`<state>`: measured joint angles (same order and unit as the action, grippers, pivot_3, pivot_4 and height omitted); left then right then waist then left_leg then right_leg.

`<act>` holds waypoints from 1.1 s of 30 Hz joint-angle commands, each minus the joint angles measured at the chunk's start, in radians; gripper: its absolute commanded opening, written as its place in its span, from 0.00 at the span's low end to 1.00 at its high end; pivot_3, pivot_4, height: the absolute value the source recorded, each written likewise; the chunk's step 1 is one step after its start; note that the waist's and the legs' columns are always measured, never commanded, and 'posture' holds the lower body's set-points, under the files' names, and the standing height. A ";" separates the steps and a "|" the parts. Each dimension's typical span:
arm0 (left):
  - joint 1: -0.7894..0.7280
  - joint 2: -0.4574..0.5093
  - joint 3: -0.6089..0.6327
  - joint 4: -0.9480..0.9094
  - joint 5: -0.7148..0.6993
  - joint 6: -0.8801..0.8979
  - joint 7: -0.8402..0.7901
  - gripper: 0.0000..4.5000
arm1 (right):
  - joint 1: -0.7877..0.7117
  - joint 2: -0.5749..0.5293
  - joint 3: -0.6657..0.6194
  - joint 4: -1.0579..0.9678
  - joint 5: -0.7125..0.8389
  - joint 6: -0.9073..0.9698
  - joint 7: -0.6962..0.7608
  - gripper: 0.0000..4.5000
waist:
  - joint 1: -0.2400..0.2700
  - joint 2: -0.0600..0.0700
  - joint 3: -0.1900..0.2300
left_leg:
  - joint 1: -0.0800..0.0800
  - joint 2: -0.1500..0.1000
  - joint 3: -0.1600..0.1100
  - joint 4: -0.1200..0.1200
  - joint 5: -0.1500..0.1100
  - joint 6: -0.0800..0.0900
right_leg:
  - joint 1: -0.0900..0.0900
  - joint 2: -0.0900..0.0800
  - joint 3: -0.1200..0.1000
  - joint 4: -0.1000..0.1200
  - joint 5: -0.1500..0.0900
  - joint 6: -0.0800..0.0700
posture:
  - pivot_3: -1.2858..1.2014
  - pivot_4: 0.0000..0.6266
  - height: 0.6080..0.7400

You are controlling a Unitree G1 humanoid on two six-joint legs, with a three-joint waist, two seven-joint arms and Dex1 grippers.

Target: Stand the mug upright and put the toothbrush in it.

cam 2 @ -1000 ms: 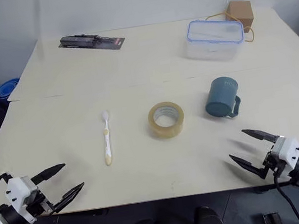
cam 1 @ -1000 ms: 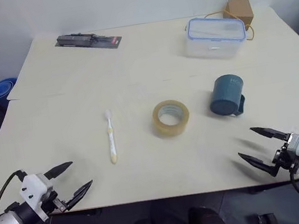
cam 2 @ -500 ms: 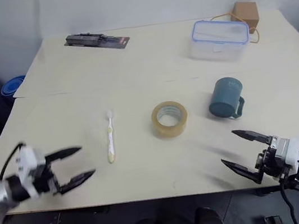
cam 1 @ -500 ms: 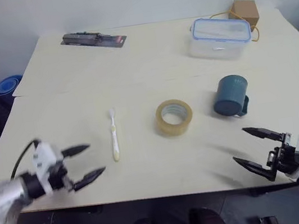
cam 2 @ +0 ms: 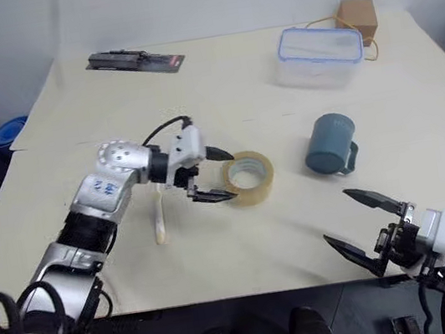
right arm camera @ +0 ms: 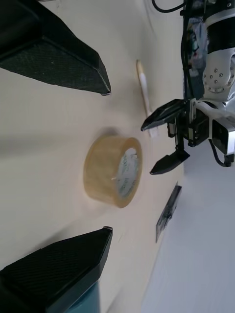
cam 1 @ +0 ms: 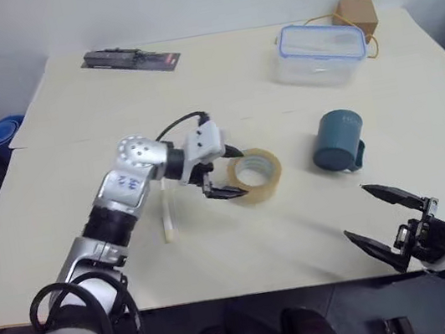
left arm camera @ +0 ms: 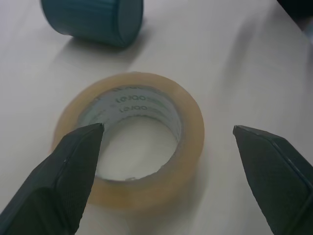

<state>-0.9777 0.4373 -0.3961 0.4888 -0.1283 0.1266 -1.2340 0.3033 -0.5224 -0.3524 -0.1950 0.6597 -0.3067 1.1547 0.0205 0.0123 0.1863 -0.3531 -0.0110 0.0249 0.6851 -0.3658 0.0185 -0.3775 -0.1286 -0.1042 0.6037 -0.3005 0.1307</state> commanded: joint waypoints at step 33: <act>0.769 0.378 0.883 -0.790 0.010 0.958 0.571 0.19 | -0.434 0.131 0.282 0.134 0.016 0.049 0.200 1.00 | 0.011 -0.002 0.005 | -0.004 0.005 -0.022 0.009 -0.001 0.000 | 0.001 -0.002 0.001 0.006 0.000 -0.001 | 0.52 0.24 1.00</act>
<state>-0.1992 0.8026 0.4566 -0.2232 -0.1167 1.0458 -0.7009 -0.1396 -0.3908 -0.0688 -0.0648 0.6774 -0.2413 1.3357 0.0316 0.0100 0.1910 -0.3583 -0.0071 -0.0005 0.6956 -0.3673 0.0182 -0.3763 -0.1310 -0.1028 0.6099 -0.3010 0.1296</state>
